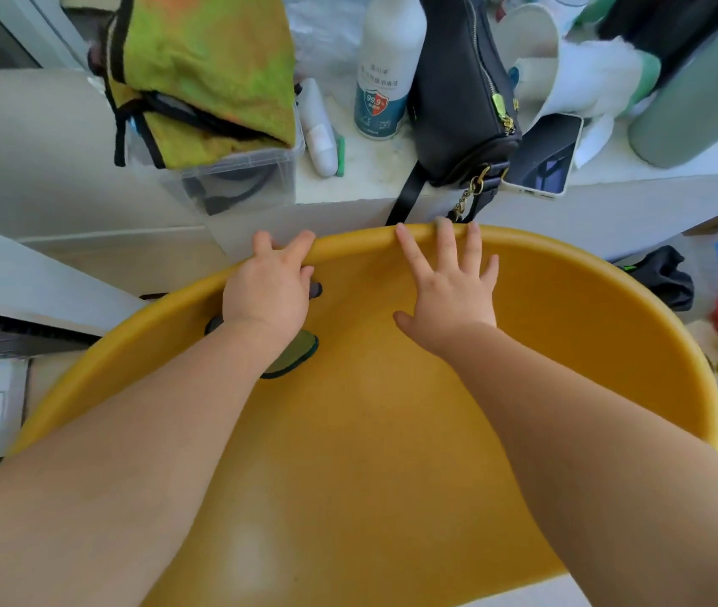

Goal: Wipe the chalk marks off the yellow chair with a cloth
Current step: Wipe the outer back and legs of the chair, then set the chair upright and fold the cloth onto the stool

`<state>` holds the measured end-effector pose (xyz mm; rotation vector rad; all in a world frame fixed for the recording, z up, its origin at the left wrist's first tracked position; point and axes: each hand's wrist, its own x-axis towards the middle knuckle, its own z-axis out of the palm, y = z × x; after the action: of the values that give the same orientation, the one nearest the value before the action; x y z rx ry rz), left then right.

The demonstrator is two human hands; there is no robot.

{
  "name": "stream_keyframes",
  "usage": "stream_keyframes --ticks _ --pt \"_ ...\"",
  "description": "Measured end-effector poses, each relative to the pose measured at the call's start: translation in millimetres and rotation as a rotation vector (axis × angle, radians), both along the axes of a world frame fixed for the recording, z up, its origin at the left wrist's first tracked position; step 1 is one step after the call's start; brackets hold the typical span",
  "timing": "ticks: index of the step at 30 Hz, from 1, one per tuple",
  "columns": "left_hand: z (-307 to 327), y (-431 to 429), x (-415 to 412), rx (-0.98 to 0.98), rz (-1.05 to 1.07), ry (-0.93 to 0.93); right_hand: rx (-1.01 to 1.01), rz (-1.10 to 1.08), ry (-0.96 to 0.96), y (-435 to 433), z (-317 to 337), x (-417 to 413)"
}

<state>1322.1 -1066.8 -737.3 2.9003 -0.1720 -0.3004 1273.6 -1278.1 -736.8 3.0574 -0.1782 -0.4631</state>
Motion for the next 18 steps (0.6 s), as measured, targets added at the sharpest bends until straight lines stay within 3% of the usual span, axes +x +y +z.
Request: stream_keyframes --ticks 11,18 --pt "-4 -30 35 -0.025 -0.171 -0.060 0.024 -0.143 0.019 -24 -6 -6" --pt "9 -40 5 -0.028 -0.066 -0.016 0.178 -0.154 0.128 -26 13 -6"
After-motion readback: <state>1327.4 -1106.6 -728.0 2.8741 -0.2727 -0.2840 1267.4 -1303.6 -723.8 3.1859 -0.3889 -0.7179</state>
